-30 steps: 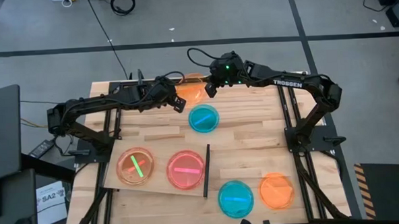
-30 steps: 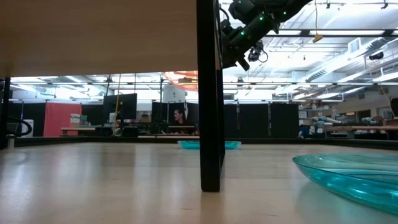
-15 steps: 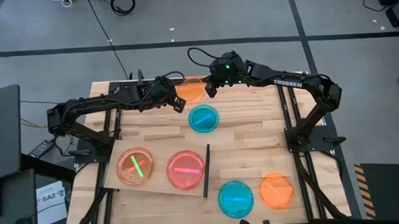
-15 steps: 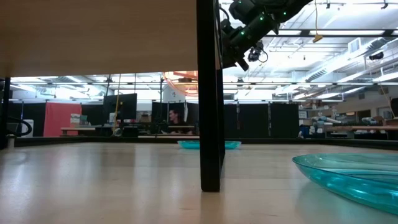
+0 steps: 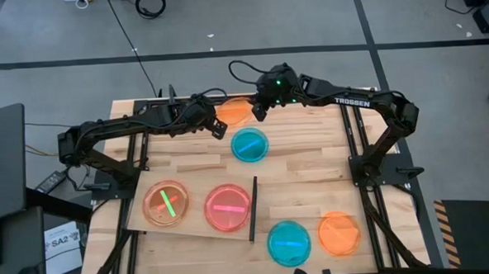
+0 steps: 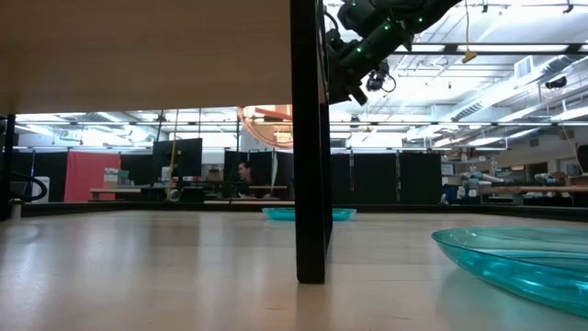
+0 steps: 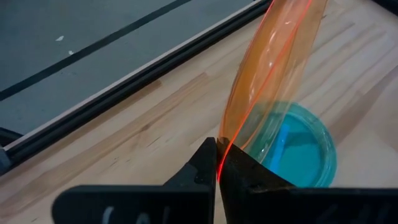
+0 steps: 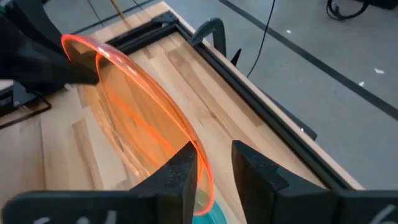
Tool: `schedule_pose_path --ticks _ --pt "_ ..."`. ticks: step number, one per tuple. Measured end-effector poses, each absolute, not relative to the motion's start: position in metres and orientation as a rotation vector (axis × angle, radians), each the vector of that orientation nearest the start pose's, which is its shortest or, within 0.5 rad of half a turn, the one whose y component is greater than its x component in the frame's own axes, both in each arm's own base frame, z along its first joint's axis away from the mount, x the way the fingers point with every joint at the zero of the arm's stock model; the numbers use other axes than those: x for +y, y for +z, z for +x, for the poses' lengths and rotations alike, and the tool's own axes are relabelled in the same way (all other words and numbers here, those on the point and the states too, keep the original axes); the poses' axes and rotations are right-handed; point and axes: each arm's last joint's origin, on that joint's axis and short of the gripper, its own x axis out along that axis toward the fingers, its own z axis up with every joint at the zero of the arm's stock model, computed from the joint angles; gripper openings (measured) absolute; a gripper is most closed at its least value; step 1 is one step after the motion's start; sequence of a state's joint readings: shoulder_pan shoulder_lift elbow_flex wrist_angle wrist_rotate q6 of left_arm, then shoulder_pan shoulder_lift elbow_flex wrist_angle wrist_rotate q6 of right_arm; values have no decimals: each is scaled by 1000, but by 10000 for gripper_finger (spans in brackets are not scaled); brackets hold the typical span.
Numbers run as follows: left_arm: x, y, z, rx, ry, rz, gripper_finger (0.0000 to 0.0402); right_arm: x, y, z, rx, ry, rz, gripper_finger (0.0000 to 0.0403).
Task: Place and stack plates onto a shelf
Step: Stack the top orange plate on top of the green plate on the shelf
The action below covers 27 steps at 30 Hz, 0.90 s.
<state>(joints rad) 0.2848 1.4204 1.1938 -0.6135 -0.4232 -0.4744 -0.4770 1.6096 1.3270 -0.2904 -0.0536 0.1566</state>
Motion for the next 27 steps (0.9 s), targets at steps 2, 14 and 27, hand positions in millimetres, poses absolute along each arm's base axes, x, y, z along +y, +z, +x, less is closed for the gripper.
schedule_pose_path --ticks 2,14,27 --pt "94 297 280 692 851 -360 12 -165 302 323 548 -456 307 116" --pt "93 294 277 755 830 -325 13 -165 289 311 716 -476 354 125" --pt "86 319 256 681 782 -361 13 -185 283 292 788 -557 402 124"
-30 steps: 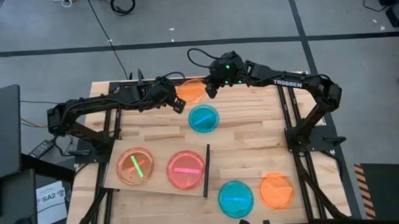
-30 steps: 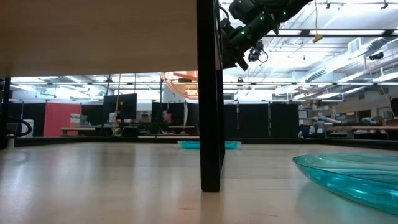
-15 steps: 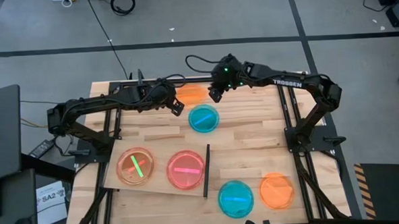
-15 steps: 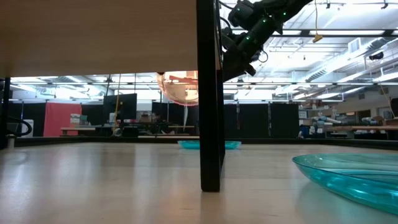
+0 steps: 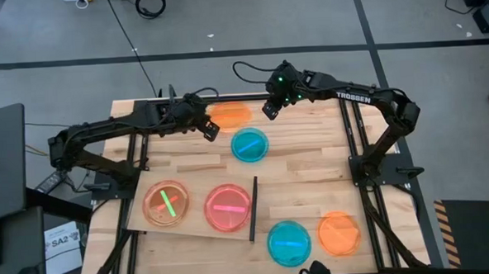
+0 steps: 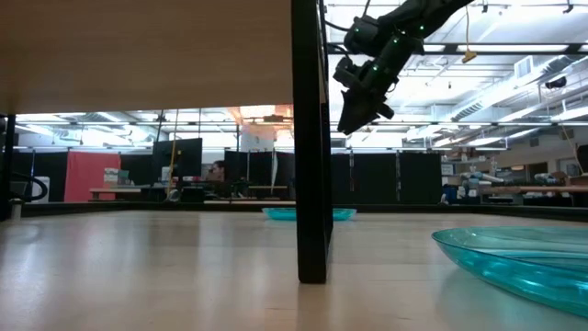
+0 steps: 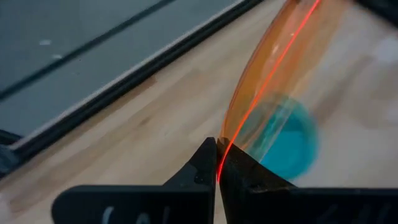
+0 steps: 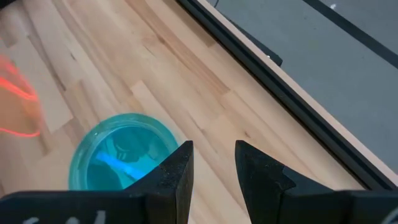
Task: Place and stack plates onto a shelf
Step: Stack the top orange plate on top of the green plate on the shelf
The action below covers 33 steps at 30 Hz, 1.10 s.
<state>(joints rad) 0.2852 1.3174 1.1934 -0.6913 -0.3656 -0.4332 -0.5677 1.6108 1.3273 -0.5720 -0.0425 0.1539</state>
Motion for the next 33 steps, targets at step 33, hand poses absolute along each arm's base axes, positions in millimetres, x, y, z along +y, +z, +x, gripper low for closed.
schedule_pose_path --ticks 33 --pt "-2 362 132 1039 43 -1044 13 -187 283 290 793 -563 409 124"
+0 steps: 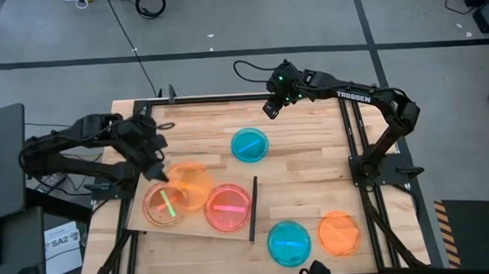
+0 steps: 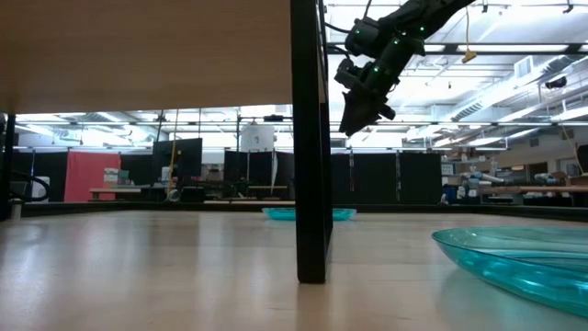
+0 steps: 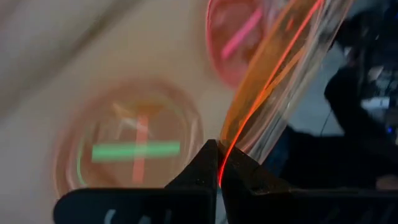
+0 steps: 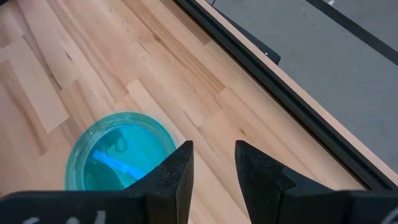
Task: Place and stack plates onto a shelf
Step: Stack the top orange plate on top of the green plate on the shelf
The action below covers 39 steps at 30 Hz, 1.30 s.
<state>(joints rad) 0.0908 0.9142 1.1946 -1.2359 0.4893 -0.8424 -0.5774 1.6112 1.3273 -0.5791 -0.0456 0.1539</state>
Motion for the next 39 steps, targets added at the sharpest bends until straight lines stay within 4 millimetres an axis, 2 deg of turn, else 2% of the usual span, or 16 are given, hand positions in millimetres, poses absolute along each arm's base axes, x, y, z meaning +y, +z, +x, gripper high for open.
schedule_pose_path --ticks 5,10,15,24,39 --pt "-15 358 124 1194 -2 -1078 13 -187 283 290 793 -563 409 124" --pt "-24 353 113 1350 37 -1077 13 -188 283 290 794 -563 409 124" --pt "-27 350 106 1421 109 -1037 13 -188 283 290 794 -563 409 124" --pt "-27 348 104 1405 235 -1011 13 -188 283 290 794 -563 409 124" --pt "-27 347 104 1395 263 -994 13 -188 283 290 793 -563 409 124"
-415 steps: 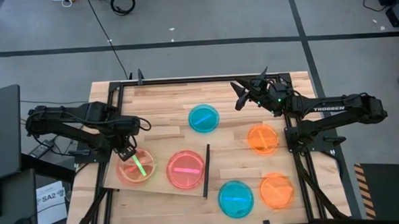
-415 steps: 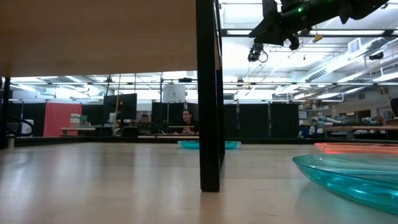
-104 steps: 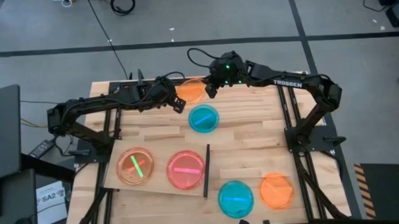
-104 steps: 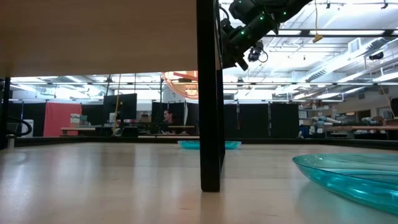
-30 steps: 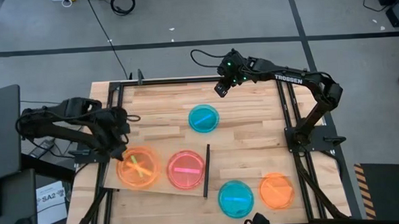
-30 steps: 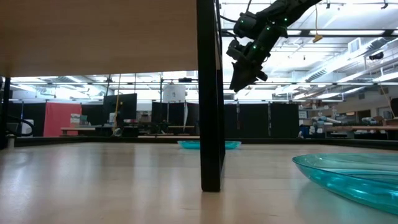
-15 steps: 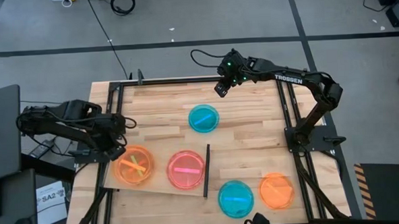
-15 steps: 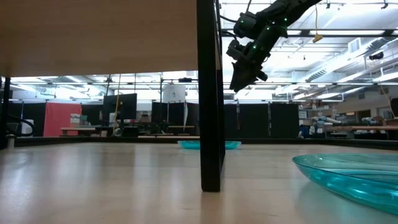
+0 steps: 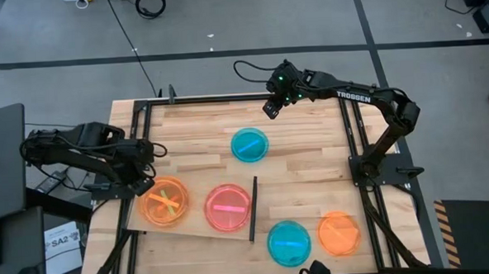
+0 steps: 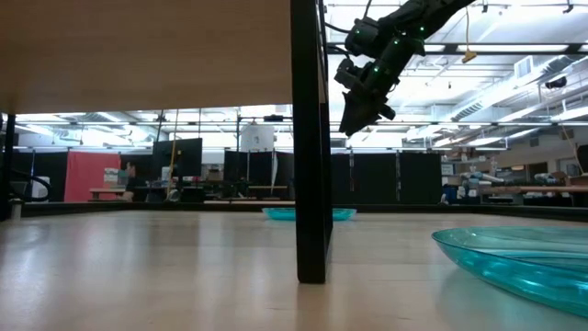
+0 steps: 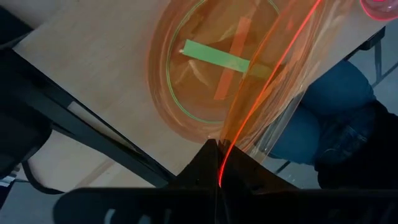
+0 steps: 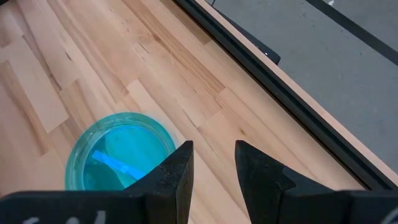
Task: Place and stack plates onto a shelf
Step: Stack the top orange plate on top of the green plate on the shelf
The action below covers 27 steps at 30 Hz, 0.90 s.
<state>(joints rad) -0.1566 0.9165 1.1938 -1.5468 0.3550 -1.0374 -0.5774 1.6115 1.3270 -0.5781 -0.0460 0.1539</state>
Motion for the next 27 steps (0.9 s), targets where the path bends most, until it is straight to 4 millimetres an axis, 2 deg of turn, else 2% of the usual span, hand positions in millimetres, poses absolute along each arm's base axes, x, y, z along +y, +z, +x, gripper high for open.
schedule_pose_path --ticks 22,27 --pt "-26 347 103 1401 273 -990 14 -188 283 290 794 -563 409 124" --pt "-25 346 102 1401 305 -972 29 -188 283 290 793 -563 409 124"
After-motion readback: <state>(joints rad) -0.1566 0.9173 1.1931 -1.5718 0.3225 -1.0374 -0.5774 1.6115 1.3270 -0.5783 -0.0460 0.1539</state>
